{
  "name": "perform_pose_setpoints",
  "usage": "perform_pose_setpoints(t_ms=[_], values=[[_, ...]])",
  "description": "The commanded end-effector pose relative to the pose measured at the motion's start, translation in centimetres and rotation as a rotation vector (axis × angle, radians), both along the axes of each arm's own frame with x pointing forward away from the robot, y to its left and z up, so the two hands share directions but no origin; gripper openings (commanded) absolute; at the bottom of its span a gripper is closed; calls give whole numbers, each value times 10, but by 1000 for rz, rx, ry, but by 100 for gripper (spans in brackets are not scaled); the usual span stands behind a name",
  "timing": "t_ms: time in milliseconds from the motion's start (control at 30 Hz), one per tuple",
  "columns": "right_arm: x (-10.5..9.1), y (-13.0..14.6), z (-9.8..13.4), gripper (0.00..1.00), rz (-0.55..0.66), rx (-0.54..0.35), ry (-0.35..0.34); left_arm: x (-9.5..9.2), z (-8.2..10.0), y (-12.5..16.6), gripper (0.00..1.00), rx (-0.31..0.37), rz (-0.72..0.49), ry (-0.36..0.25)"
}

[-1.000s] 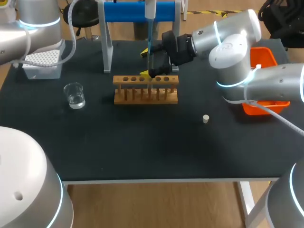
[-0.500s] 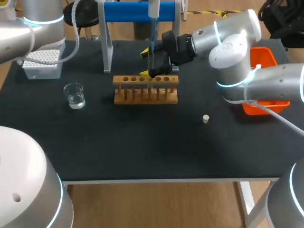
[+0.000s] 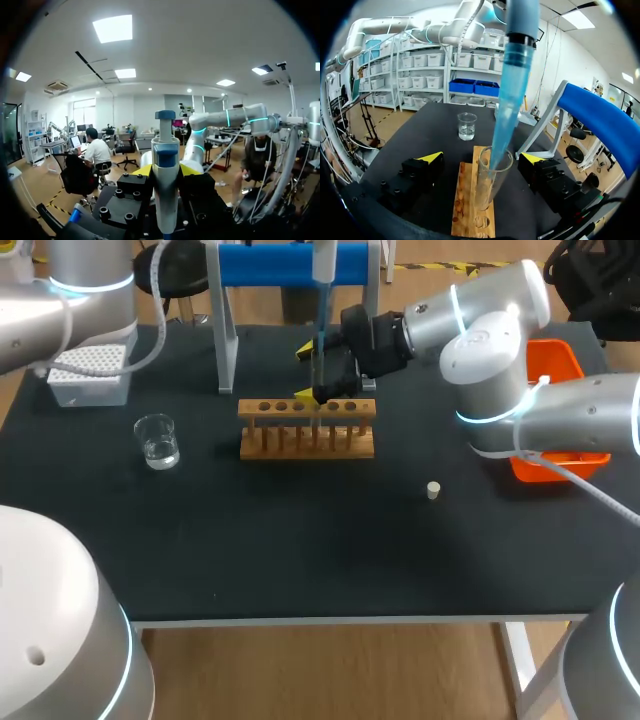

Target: Invert the test tube, pick up the pipette, mount the tip to pipette, aspirate from beaker and dispense into the tube, eject the tip, return the pipette, and cap with the stopper.

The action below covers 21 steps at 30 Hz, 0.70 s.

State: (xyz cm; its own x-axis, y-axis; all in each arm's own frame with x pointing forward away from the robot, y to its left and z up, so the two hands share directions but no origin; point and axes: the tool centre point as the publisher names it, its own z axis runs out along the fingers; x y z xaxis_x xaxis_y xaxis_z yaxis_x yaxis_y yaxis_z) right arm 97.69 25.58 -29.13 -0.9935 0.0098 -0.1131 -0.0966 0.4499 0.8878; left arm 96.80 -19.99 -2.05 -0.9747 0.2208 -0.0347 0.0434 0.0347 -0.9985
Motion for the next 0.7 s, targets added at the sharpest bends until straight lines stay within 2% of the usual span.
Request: perform_pose_setpoints(t_ms=[33, 700], values=[[1, -1, 1, 100, 4, -2, 2, -6, 2, 5, 0, 5, 15, 0], [1, -1, 1, 100, 4, -2, 2, 2, 0, 3, 0, 0, 17, -8]])
